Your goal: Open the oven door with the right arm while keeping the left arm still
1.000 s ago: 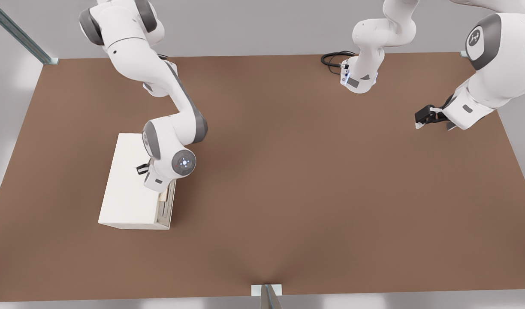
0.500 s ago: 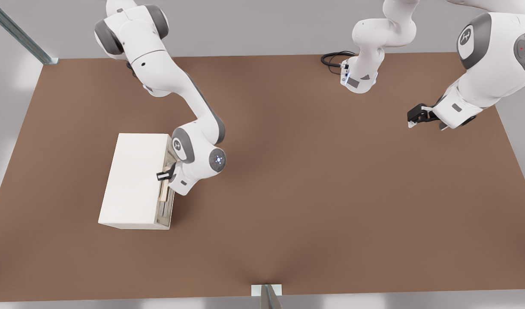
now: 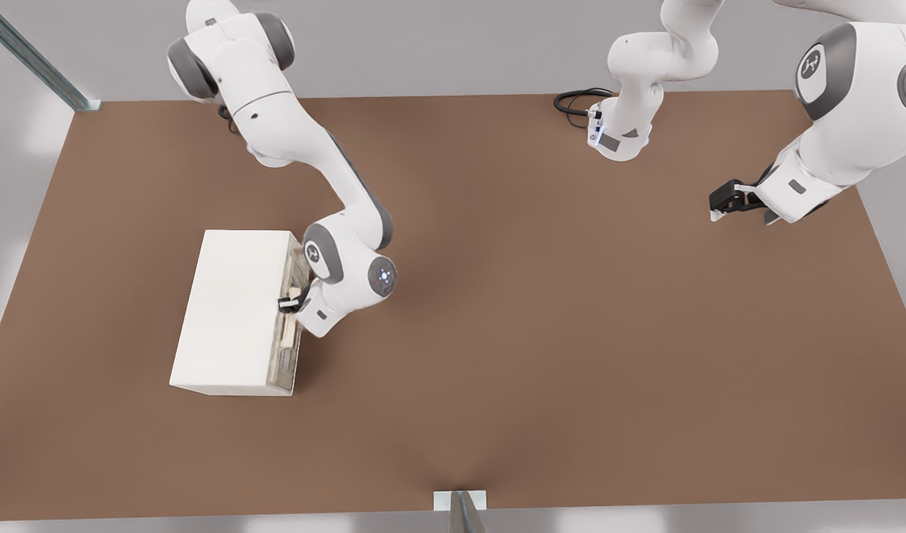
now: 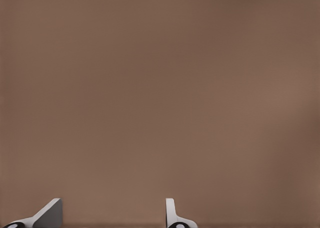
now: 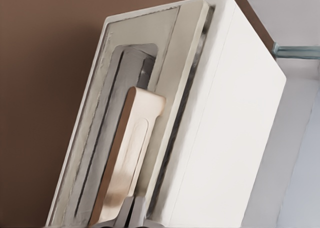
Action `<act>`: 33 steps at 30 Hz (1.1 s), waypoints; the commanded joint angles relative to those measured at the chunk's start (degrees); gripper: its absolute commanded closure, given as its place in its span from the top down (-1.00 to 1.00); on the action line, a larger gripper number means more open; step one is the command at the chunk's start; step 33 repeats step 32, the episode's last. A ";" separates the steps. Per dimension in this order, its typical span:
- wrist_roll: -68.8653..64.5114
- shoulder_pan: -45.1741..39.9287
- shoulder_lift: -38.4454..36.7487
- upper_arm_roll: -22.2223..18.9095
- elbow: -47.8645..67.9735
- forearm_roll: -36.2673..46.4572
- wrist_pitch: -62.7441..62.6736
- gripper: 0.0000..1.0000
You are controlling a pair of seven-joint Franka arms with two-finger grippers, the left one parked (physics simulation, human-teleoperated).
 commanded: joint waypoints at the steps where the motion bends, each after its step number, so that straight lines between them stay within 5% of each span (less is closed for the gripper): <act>1: 7.13 0.59 0.06 -0.02 0.92 0.65 -0.25 -0.57; 4: 6.25 1.29 0.15 0.16 6.45 4.60 -2.80 -0.57; 7: 0.19 -1.25 -0.29 -0.10 14.45 18.13 -5.00 -0.57; 10: -17.47 -16.28 -2.31 -0.19 16.65 38.09 -8.51 -0.57; 11: -21.78 -18.48 -3.45 -0.28 16.56 38.09 -9.92 0.99; 15: -27.23 -24.73 -7.49 -1.07 16.30 37.21 -14.75 1.00; 22: -27.23 -27.01 -29.73 -1.07 -1.88 35.81 -9.40 1.00; 33: -27.23 -27.10 -30.17 -1.07 -3.48 35.89 -7.81 1.00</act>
